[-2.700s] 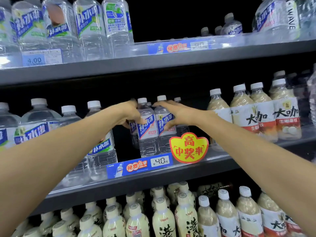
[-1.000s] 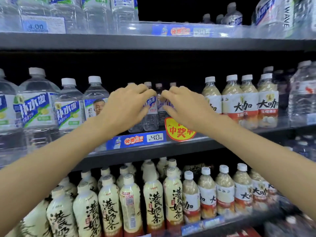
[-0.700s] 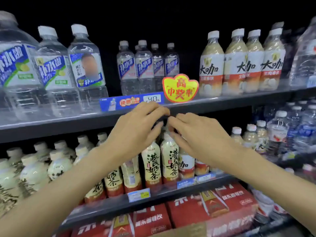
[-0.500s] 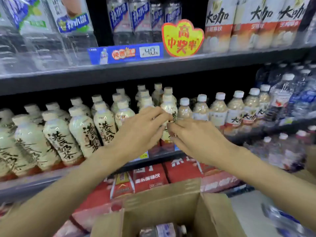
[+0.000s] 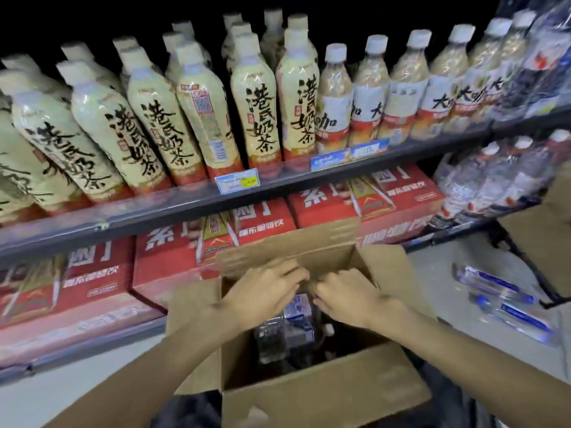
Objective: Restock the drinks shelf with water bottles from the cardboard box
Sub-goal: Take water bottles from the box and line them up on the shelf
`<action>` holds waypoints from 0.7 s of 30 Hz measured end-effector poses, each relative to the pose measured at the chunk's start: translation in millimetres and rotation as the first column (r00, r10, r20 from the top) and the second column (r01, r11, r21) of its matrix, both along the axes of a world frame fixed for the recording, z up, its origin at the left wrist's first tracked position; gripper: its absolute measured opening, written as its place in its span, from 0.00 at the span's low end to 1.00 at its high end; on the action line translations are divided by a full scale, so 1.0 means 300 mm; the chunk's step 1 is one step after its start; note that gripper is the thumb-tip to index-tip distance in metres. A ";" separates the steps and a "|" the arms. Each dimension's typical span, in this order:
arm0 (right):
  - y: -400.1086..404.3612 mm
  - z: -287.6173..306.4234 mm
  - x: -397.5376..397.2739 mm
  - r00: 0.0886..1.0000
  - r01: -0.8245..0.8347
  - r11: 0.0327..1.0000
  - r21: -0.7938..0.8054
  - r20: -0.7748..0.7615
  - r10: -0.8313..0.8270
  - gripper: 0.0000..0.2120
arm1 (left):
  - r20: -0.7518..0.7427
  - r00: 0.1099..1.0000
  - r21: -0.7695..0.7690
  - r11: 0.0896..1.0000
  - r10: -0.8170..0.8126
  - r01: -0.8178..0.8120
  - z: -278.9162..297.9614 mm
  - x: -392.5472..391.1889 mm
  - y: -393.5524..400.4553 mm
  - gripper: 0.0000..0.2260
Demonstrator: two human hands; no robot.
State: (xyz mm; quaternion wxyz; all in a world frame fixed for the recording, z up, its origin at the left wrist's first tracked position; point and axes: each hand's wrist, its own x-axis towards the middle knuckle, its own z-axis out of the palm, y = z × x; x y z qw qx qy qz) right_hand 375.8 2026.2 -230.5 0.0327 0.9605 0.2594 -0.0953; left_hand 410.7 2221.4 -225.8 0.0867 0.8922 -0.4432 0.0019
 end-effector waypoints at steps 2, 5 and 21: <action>0.010 -0.083 0.010 0.996 -0.002 0.998 -0.060 -0.086 -0.003 0.14 | -0.083 0.996 0.111 0.994 0.018 -0.009 -0.082 -0.032 -0.009 0.12; 0.013 -0.186 0.047 0.961 -0.001 0.989 -0.148 -0.273 -0.040 0.18 | -0.180 0.979 0.282 0.959 0.094 -0.040 -0.178 -0.045 -0.018 0.16; 0.063 -0.400 0.138 0.684 -0.090 0.886 -0.456 -0.675 -0.278 0.28 | -0.229 0.936 0.609 0.789 0.268 -0.077 -0.526 0.072 -0.116 0.34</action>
